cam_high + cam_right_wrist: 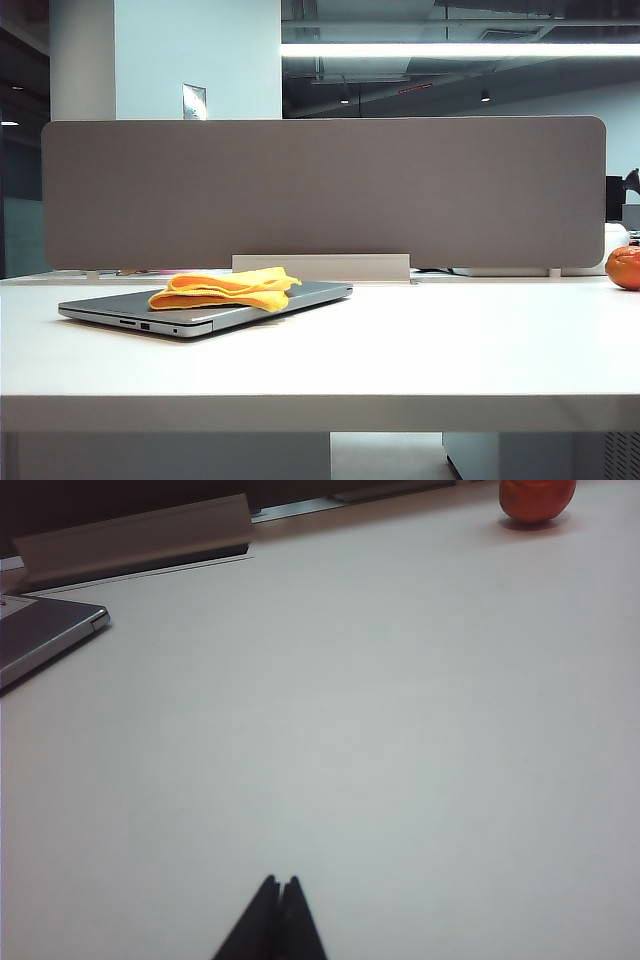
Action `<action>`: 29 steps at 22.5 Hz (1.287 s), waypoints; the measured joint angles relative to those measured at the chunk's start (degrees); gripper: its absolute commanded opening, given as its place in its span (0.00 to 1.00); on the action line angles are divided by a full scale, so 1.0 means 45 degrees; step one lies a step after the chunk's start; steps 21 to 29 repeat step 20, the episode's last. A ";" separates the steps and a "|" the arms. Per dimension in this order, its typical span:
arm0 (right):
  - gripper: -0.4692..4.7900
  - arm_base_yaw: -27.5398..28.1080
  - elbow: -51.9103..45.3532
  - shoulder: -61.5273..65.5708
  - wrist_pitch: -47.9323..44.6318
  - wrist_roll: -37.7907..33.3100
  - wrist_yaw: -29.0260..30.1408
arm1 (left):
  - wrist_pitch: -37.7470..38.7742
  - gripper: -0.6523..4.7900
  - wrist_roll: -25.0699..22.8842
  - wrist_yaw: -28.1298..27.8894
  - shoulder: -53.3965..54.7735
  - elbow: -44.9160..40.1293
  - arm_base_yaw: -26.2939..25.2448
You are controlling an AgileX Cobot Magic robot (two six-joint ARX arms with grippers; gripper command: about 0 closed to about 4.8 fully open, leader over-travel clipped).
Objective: Pick up the yellow rag and put it over the laptop.
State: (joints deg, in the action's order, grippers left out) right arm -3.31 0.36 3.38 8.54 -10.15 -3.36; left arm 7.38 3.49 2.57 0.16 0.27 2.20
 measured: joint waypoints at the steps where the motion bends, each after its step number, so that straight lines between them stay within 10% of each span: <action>1: 0.09 0.0010 0.0000 -0.0044 0.0010 0.0005 -0.0005 | -0.0005 0.11 0.0000 0.0000 0.0000 0.0000 0.0000; 29: 0.09 0.0015 0.0000 -0.0729 -0.0010 0.0000 0.0000 | -0.0005 0.11 0.0000 0.0000 0.0000 0.0000 0.0000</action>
